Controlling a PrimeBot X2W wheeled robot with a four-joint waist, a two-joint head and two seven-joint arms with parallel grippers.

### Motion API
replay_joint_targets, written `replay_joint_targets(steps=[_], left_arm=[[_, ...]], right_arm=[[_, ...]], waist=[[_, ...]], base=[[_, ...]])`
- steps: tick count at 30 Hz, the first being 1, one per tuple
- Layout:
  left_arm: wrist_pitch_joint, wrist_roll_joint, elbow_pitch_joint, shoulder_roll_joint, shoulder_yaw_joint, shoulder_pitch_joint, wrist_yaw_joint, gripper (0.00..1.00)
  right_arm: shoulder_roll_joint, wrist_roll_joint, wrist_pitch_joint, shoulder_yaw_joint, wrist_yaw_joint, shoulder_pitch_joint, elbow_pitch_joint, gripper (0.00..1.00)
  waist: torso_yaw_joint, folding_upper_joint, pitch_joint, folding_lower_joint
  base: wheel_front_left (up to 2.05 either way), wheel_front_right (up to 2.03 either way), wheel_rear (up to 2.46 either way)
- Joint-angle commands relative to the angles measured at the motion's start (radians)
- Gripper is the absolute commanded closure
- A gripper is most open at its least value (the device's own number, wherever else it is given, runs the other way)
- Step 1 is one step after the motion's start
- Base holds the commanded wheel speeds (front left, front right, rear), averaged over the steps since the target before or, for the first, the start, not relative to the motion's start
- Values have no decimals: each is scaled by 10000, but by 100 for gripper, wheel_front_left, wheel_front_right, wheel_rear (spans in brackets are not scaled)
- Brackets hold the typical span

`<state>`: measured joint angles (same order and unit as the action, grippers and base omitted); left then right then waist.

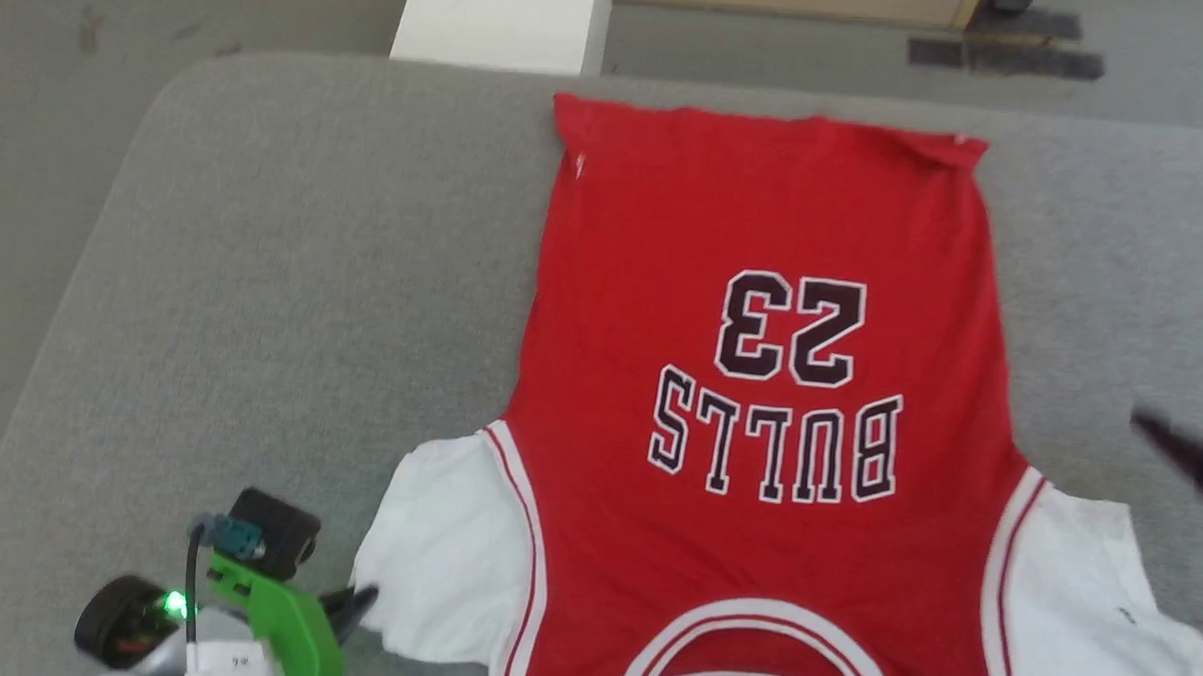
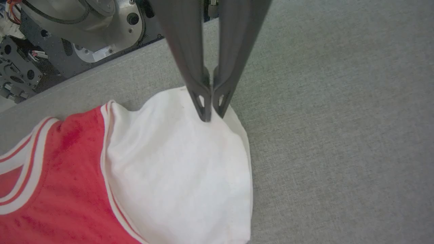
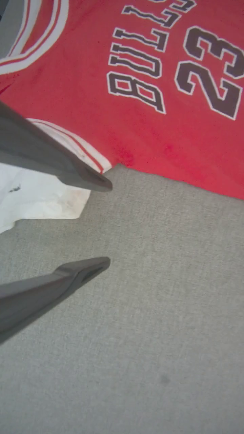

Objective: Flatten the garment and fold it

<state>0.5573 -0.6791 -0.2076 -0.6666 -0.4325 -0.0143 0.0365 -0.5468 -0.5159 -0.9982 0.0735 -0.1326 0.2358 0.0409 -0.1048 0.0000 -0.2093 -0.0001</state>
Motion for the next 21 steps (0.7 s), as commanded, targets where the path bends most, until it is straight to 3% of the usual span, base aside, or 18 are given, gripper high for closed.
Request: replay_joint_targets(steps=[1,13,21], left_arm=[[-39,28,-253,30,57,266,-105,100],[-566,713,-1825,572,-314,956,-130,100],[-1117,941,-1681,1198,-617,1453,-10,100]], right_arm=[[-28,94,-101,-96,19,734,-67,0],[-386,1017,-985,-798,19,6106,-2345,0],[-433,1918,-710,-1130,19,7785,-4246,0]], waist=[[-665,0,-954,1],[-2140,0,-3574,1],[-2761,0,-4190,1]], base=[[0,0,0],[0,0,0],[0,0,0]])
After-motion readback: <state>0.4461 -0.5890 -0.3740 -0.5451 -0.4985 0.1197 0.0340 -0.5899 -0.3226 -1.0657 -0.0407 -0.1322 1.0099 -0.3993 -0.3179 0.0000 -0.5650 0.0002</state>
